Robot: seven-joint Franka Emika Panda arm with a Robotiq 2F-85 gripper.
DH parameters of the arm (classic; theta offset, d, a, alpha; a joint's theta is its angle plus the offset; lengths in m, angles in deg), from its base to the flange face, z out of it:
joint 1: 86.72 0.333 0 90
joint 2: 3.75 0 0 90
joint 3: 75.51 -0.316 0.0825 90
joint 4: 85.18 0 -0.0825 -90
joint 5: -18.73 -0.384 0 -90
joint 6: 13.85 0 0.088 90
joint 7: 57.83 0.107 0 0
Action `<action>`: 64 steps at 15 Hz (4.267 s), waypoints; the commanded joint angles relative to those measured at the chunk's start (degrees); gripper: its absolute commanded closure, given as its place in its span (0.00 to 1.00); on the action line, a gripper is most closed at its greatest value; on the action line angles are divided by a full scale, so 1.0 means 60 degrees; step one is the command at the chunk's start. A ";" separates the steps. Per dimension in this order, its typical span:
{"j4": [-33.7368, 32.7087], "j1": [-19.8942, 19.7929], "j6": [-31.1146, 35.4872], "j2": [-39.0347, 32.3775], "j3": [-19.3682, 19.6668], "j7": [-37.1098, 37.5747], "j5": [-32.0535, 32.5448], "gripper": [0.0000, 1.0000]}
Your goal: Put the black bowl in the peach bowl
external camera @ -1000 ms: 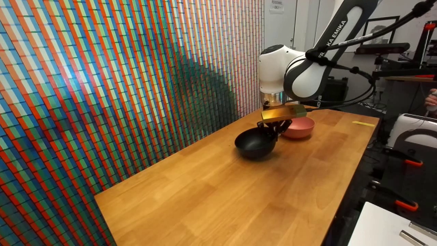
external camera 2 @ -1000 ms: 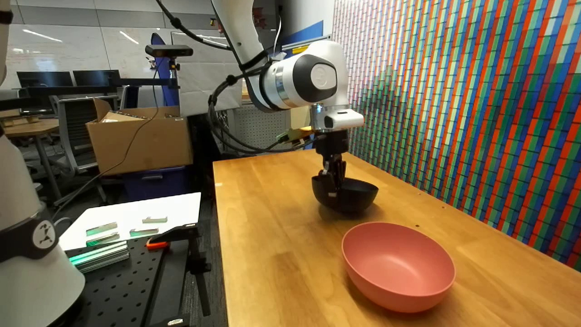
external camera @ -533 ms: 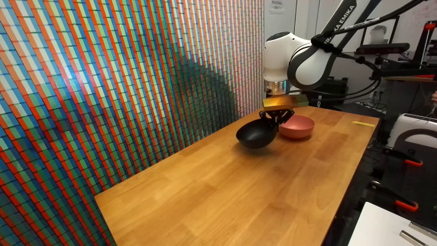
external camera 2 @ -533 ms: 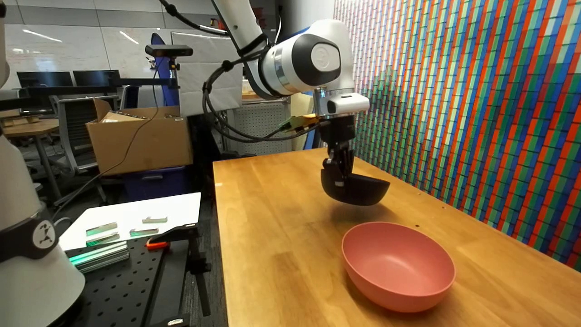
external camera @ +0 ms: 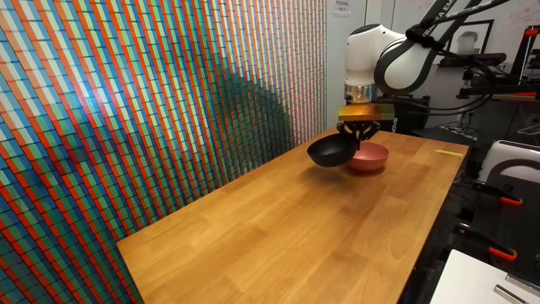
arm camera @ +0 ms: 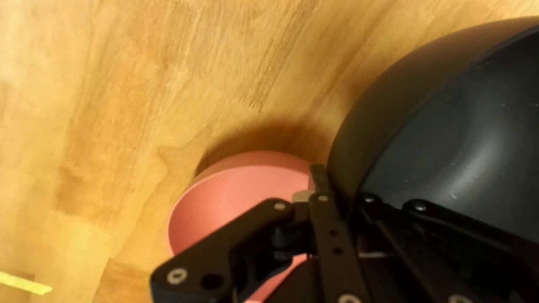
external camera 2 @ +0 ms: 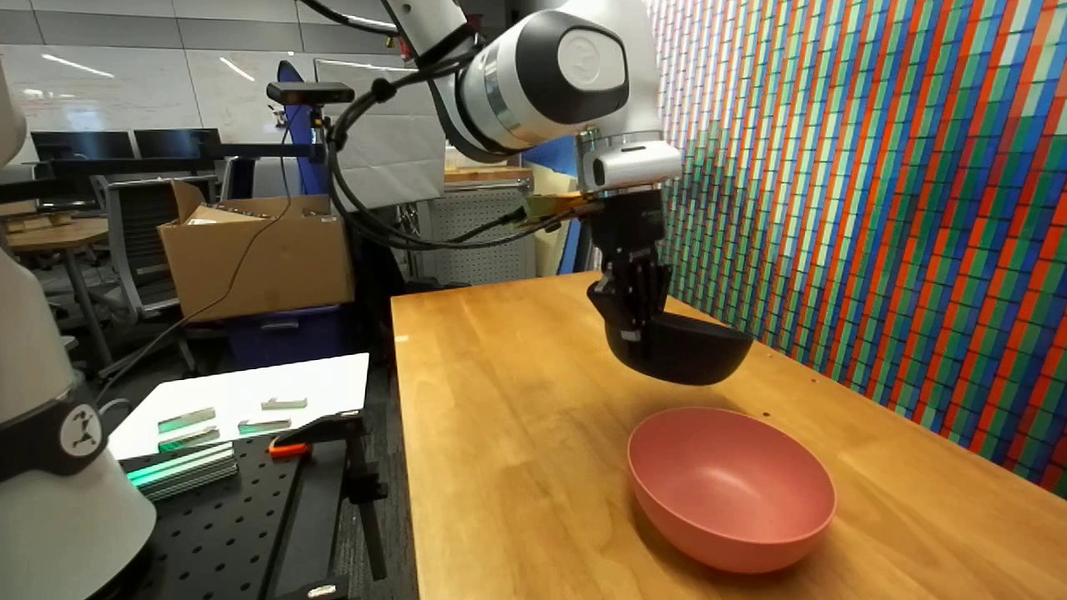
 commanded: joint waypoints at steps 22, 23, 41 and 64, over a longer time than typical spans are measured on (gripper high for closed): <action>0.2475 -0.3048 0.1237 0.2230 -0.0389 0.4179 0.3240 0.70; 0.2450 -0.3048 0.1315 0.2169 -0.0402 0.4333 0.3343 0.69; 0.1516 -0.1805 -0.0746 0.2401 -0.1859 -0.1097 -0.1983 0.00; -0.5722 -0.1270 -0.6582 -0.0290 -0.2252 -1.1717 -0.0626 0.00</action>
